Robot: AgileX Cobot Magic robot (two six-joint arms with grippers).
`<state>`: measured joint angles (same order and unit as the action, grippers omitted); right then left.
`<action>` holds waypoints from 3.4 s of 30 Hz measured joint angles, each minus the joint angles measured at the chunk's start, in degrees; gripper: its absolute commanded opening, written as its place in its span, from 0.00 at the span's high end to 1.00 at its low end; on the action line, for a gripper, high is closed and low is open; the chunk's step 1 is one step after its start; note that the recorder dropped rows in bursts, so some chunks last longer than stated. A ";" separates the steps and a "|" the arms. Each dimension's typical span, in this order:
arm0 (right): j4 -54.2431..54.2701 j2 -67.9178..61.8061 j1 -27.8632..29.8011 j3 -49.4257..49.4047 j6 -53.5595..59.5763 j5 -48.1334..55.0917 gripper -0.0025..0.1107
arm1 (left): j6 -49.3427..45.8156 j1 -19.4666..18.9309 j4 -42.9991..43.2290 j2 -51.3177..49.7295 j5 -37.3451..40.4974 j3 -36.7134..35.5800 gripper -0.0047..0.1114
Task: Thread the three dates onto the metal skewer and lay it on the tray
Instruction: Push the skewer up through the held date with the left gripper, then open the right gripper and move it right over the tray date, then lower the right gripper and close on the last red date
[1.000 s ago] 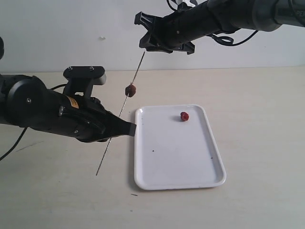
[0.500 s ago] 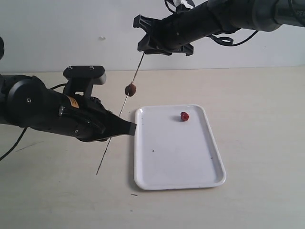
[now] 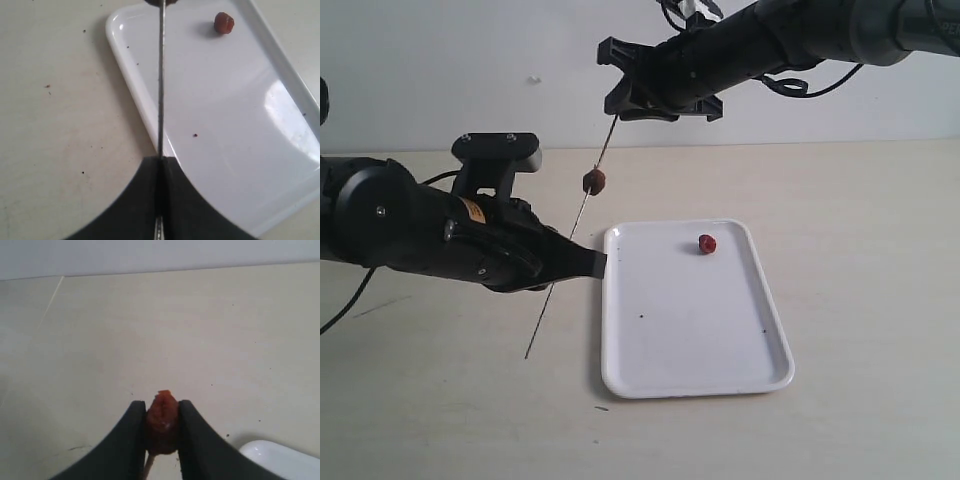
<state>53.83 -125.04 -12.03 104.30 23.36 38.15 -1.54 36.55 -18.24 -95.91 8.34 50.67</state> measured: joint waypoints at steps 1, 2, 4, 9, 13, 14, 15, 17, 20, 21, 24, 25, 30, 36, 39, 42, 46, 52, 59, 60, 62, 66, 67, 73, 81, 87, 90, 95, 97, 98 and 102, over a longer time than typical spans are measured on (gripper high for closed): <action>0.00 0.00 0.00 0.00 0.00 0.00 0.79 | 0.00 0.00 0.00 0.00 -0.28 0.00 0.96; 0.00 0.00 0.00 0.00 0.00 0.00 0.79 | 0.00 0.00 0.00 0.00 -0.54 0.00 0.96; 0.25 0.00 0.00 0.00 0.00 0.00 0.79 | 0.00 0.00 0.00 0.00 -1.20 0.00 0.96; 0.53 0.00 0.00 0.00 0.11 1.08 0.79 | 0.00 0.00 0.00 0.00 -2.16 0.32 0.96; 0.94 0.00 0.00 0.00 0.33 1.62 0.79 | 0.13 0.00 0.00 0.00 -1.83 2.66 0.96; 1.43 0.00 0.00 0.00 0.63 1.77 0.79 | 0.23 0.00 0.00 0.00 -1.69 3.26 0.96; 1.85 0.00 0.00 0.00 1.03 1.93 0.79 | 0.23 0.00 0.00 -0.12 -1.40 3.81 0.96; 3.02 0.00 0.05 0.00 1.78 2.73 0.79 | 0.23 0.00 0.00 -0.74 -1.29 5.21 0.96; 3.83 0.00 0.19 0.00 2.68 4.04 0.79 | 0.45 -0.21 0.16 -3.35 -1.40 8.25 0.96; 3.83 0.00 0.19 0.00 2.68 4.13 0.78 | 0.45 -0.35 0.27 -3.66 -1.40 8.68 0.96; 3.40 0.00 0.19 0.00 3.23 4.15 0.62 | 0.45 -1.03 0.77 -4.03 -1.40 9.24 0.96; 3.35 0.00 0.19 0.00 3.72 4.15 0.55 | 0.35 -1.17 0.87 -4.03 -1.40 9.34 0.96; 3.24 0.00 0.19 0.00 4.50 4.03 0.45 | 0.01 -1.85 1.29 -4.03 -1.40 9.47 0.96; 3.24 0.00 0.08 0.00 5.68 3.70 0.45 | 0.01 -2.61 2.63 -4.03 -0.85 9.51 0.96; 2.80 0.54 0.08 0.00 5.80 3.00 0.45 | 0.01 -3.67 2.90 -4.03 1.51 9.51 0.96; 1.77 2.07 0.08 0.00 5.88 2.71 0.41 | 0.01 -4.33 3.96 -4.03 2.94 9.11 0.96; -3.37 3.94 0.08 0.00 3.88 2.82 0.38 | 0.01 -5.01 4.72 -4.03 3.93 7.81 0.96; -16.98 7.27 0.08 0.00 -1.90 4.04 0.38 | -0.41 -6.20 7.08 -3.89 7.07 5.35 0.96; -32.81 10.06 0.08 0.00 -9.06 10.13 0.38 | -1.06 -6.32 8.90 0.65 8.02 -1.35 0.96; -35.07 10.06 0.08 0.00 -9.63 11.60 0.38 | -1.06 -6.42 8.99 1.67 8.02 -2.20 0.96; -38.81 10.06 0.08 0.00 -10.40 14.84 0.38 | -1.06 -6.55 8.99 3.65 8.02 -4.16 0.96; -42.14 8.97 0.08 0.00 -10.50 20.55 0.38 | -1.06 -6.63 8.74 7.97 8.02 -7.84 0.96; -42.55 8.32 0.08 0.00 -10.50 21.84 0.38 | -1.06 -6.63 8.53 9.49 8.02 -9.26 0.96; -42.96 3.99 0.08 0.00 -9.75 23.06 0.39 | -1.06 -6.63 7.73 14.08 8.02 -13.53 0.96; -44.20 -3.62 0.08 0.00 -9.30 22.33 0.41 | -1.06 -6.63 7.51 15.11 7.51 -15.06 0.96; -48.84 -7.81 0.08 9.63 -13.05 30.67 0.42 | -1.06 -6.63 7.17 15.11 7.27 -15.06 0.96; -48.84 -10.15 0.08 15.54 -13.65 31.18 0.44 | -1.06 -6.63 7.07 15.11 7.14 -15.06 0.96; -48.99 -13.59 0.08 19.43 -14.03 31.50 0.44 | -1.06 -6.63 6.86 15.11 7.02 -15.06 0.96; -48.99 -14.68 0.08 19.52 -14.16 31.56 0.44 | -1.06 -6.63 6.86 15.11 7.02 -15.06 0.96; -48.99 -15.00 0.08 19.52 -14.16 31.56 0.44 | -1.06 -6.63 6.86 15.11 7.02 -15.06 0.96; -47.39 -16.28 0.08 19.52 -14.43 31.79 0.44 | -1.06 -6.63 6.86 15.11 7.02 -15.06 0.96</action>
<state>6.44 -141.32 -11.95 123.82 8.93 69.94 -2.60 29.92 -11.39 -80.80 15.36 35.61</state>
